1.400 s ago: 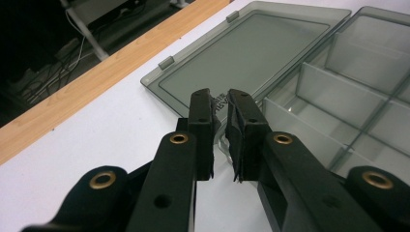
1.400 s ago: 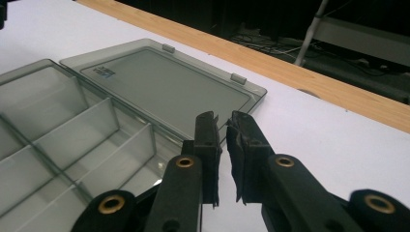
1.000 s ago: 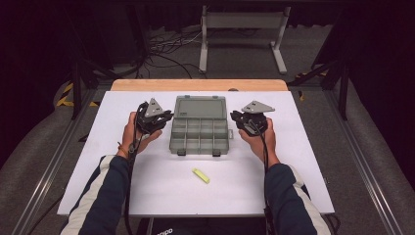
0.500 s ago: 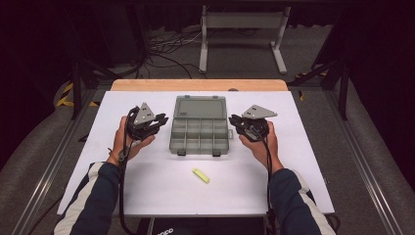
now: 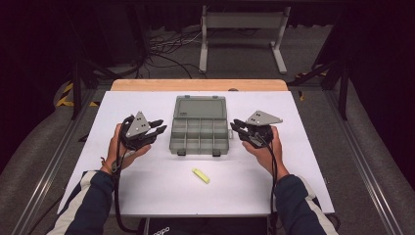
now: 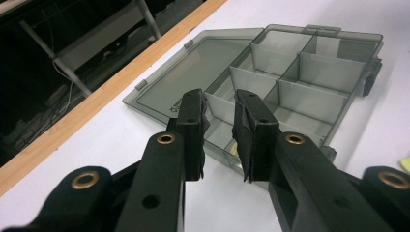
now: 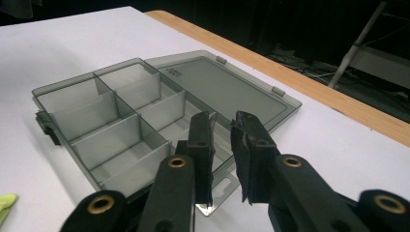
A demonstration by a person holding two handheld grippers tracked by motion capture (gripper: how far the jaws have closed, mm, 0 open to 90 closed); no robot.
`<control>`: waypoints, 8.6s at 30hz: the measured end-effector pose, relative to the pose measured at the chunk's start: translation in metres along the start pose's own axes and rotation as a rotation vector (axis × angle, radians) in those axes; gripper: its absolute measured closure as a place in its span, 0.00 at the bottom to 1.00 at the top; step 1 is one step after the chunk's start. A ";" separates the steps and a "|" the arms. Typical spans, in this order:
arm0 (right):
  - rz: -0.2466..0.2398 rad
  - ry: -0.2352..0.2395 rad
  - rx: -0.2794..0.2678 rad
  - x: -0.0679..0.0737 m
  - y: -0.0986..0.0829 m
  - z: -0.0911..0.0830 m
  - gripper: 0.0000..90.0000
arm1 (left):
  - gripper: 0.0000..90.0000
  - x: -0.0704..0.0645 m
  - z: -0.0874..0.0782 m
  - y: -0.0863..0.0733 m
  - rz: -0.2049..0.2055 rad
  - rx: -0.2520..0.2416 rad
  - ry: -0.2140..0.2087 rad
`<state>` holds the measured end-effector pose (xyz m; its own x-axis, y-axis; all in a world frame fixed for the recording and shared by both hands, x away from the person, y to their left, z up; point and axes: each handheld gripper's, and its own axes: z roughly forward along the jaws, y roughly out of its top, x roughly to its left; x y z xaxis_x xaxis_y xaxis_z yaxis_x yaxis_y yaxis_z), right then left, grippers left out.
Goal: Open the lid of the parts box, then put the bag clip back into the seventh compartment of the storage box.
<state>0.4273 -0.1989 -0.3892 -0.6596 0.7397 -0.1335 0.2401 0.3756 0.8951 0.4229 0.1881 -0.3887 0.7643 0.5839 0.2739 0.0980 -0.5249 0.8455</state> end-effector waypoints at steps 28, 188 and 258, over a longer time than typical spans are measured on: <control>-0.044 0.074 -0.012 0.023 -0.026 -0.029 0.66 | 0.40 -0.046 -0.027 -0.033 0.041 -0.053 -0.042; -0.017 0.196 0.123 0.092 -0.009 0.006 0.87 | 0.03 -0.066 -0.050 -0.089 -0.071 -0.005 -0.125; 0.059 0.082 0.144 0.062 0.014 0.086 0.87 | 0.04 -0.066 -0.051 -0.089 -0.067 -0.020 -0.120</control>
<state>0.4513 -0.0999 -0.4217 -0.6960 0.7168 -0.0418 0.3757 0.4133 0.8295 0.3316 0.2281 -0.4586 0.8275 0.5379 0.1608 0.1395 -0.4744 0.8692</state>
